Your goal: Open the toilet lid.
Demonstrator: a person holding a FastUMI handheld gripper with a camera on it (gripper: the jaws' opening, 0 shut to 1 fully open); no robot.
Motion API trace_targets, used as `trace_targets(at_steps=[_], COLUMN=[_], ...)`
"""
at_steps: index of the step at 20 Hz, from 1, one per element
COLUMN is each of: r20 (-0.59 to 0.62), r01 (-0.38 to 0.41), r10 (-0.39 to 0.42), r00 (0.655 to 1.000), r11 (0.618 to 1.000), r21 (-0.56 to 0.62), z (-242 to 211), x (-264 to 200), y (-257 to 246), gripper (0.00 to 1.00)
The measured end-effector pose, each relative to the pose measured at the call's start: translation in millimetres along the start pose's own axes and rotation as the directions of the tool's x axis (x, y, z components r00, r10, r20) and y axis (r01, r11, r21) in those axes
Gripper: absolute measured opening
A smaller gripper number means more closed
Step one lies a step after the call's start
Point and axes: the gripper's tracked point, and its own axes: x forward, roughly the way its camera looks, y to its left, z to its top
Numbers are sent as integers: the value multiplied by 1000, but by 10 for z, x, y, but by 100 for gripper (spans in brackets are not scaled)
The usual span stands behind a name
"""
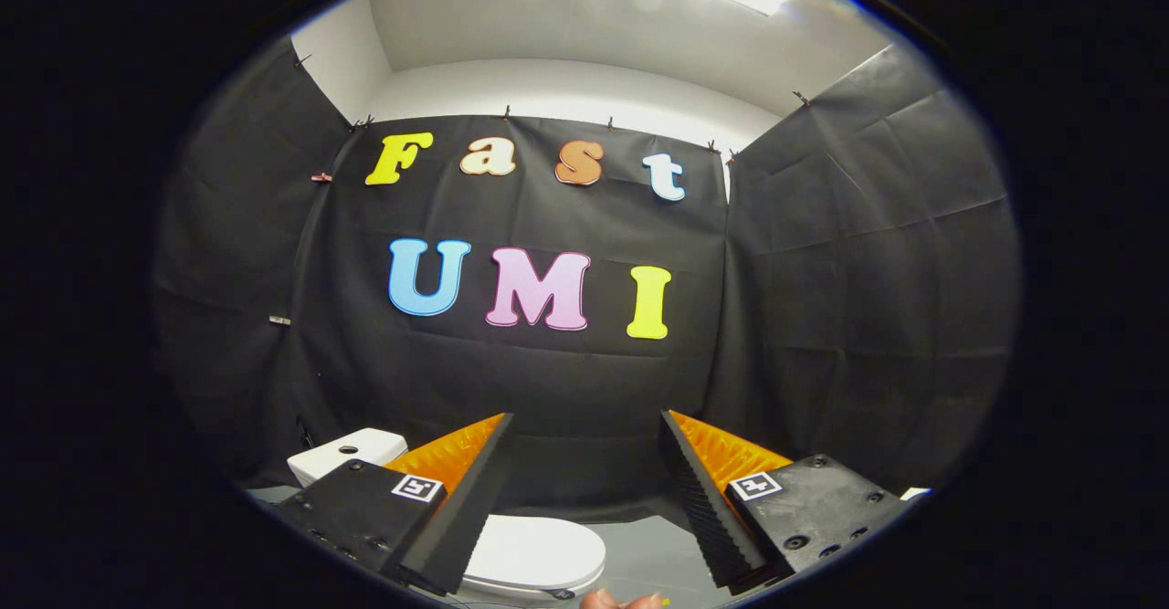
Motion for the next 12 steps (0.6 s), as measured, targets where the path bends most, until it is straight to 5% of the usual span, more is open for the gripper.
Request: trace_targets(at_steps=[12], r20=[-18], r01=[9], r10=[-9], r00=[1000], r11=[1000], r21=[-8], z=[-513], x=[224], y=[-27], gripper=[98])
